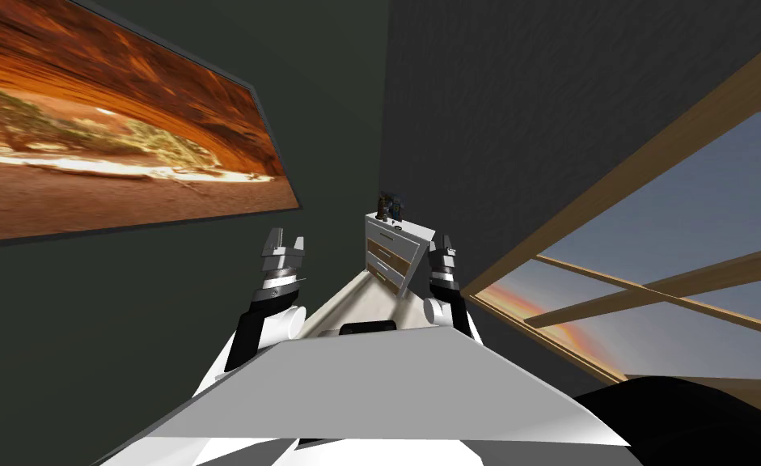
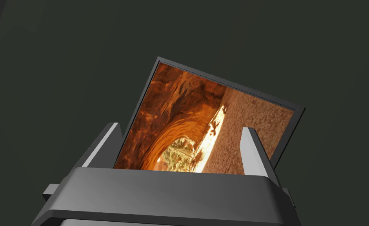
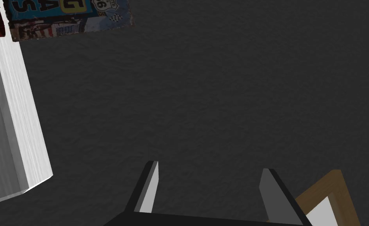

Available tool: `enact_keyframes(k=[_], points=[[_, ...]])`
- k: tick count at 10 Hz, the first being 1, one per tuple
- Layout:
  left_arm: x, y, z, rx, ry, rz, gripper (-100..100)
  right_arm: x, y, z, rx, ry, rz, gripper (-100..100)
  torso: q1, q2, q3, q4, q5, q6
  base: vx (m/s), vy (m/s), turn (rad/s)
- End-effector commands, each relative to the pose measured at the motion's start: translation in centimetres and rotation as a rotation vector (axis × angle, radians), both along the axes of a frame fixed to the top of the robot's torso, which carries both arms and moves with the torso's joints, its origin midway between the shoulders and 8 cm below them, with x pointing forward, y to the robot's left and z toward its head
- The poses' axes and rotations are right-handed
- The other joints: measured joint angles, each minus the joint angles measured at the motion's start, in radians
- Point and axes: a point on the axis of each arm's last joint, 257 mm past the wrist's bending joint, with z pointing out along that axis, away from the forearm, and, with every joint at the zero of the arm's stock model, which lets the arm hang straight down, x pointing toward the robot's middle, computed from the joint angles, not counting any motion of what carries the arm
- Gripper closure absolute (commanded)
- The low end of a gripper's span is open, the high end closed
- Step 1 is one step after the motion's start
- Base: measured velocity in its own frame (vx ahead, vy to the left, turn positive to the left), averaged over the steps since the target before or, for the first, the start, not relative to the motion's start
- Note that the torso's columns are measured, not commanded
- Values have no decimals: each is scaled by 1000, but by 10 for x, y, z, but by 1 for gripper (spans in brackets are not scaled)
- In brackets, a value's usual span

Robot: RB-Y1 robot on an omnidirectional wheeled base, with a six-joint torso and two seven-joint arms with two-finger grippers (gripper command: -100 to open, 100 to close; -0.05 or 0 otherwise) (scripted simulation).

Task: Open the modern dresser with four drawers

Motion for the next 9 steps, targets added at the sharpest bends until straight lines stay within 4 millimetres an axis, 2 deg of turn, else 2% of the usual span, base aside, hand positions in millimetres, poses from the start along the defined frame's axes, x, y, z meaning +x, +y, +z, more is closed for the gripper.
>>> enact_keyframes(k=[1,9], points=[[0,0,0,0,0,0,0,0,0,0,0,0,0,0,0,40,-82,41,0,0,0,0,0],[0,0,0,0,0,0,0,0,0,0,0,0,0,0,0,618,-1234,617,0,0,0,0,0]])
